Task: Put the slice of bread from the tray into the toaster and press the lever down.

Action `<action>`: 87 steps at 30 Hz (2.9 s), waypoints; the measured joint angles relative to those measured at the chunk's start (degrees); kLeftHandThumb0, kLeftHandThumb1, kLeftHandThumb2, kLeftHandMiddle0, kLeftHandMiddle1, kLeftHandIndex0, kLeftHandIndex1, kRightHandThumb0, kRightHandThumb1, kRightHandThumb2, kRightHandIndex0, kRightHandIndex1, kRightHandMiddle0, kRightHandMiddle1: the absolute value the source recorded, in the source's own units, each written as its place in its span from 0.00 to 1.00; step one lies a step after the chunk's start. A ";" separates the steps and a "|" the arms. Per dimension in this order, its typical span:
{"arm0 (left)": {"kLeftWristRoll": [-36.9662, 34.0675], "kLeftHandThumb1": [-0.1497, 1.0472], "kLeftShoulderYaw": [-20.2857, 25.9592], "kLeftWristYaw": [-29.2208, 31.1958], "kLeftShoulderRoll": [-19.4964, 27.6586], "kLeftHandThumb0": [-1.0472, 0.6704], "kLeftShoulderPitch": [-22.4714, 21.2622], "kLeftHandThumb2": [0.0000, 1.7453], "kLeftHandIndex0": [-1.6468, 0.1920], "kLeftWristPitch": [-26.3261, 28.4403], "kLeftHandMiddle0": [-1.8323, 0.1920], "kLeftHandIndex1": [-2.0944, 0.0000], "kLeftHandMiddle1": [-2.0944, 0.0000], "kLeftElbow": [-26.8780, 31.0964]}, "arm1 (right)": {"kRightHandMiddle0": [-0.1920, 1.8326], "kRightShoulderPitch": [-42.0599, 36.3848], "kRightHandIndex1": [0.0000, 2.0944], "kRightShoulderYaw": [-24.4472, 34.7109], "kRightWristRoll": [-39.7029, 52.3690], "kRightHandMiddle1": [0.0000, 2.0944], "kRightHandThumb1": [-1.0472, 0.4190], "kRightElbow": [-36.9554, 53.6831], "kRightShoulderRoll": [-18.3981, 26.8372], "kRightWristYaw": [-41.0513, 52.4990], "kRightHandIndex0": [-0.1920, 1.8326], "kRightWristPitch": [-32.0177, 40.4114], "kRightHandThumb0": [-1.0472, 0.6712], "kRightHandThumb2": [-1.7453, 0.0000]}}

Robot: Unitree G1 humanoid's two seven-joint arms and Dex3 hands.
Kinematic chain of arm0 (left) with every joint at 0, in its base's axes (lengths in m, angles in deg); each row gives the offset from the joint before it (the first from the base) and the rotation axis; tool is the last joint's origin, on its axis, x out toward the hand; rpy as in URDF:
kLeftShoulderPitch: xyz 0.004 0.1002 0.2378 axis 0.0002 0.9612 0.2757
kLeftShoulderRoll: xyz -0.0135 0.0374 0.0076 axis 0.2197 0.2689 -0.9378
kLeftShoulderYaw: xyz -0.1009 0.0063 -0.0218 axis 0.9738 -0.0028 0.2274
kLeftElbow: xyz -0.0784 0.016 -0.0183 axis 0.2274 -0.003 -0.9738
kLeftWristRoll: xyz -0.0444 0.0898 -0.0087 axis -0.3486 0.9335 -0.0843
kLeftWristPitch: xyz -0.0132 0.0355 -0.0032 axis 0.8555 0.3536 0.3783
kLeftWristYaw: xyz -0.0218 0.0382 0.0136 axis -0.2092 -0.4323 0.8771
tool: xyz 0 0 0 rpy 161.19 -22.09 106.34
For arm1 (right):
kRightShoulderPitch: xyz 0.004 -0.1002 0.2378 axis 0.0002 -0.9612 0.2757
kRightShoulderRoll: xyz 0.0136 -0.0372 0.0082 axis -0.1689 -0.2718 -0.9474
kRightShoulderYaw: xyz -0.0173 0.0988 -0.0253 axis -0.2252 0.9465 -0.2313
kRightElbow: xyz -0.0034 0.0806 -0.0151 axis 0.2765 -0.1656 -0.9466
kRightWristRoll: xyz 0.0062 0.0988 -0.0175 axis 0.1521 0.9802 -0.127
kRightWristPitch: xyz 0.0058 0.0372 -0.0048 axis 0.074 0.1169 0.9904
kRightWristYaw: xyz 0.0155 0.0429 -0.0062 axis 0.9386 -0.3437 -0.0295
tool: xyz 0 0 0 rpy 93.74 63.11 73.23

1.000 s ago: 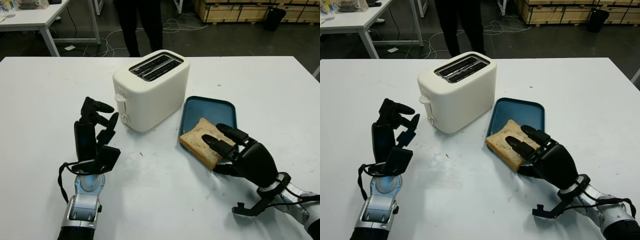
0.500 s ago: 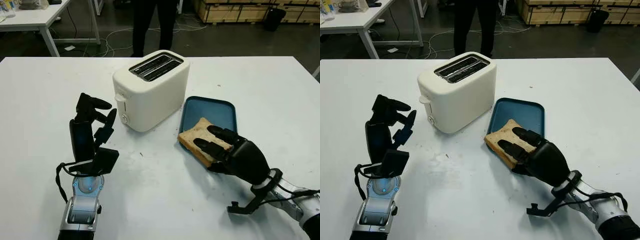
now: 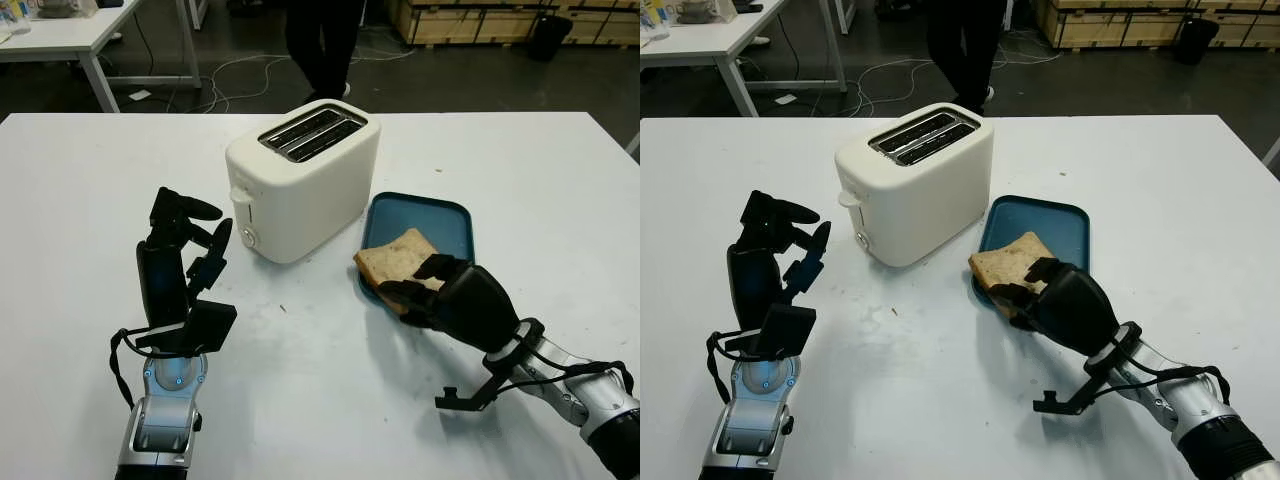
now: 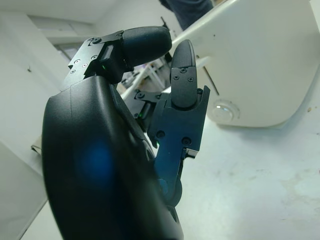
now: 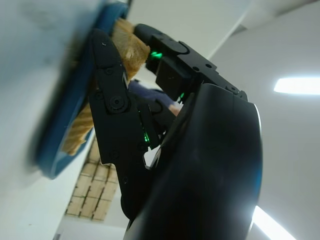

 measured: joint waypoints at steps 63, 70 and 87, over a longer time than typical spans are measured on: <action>0.02 0.89 -1.69 1.20 -0.45 0.41 0.06 0.15 0.74 -0.32 0.57 0.18 0.17 -0.07 | 0.53 81.29 0.83 -2.43 24.32 0.83 0.09 -59.74 -9.57 35.99 0.65 -18.13 0.33 0.83; 0.06 0.89 -2.07 1.18 -0.81 0.40 0.07 0.15 0.74 -0.30 0.58 0.18 0.17 -0.07 | 0.51 82.85 0.83 -4.60 22.81 0.83 0.09 -61.57 -12.59 33.77 0.64 -16.86 0.33 0.82; 1.18 0.89 -2.00 0.96 -1.31 0.40 0.60 0.15 0.74 0.31 0.59 0.18 0.17 0.03 | 0.53 82.86 0.83 -9.07 19.74 0.83 0.09 -63.93 -16.69 30.91 0.64 -11.99 0.31 0.84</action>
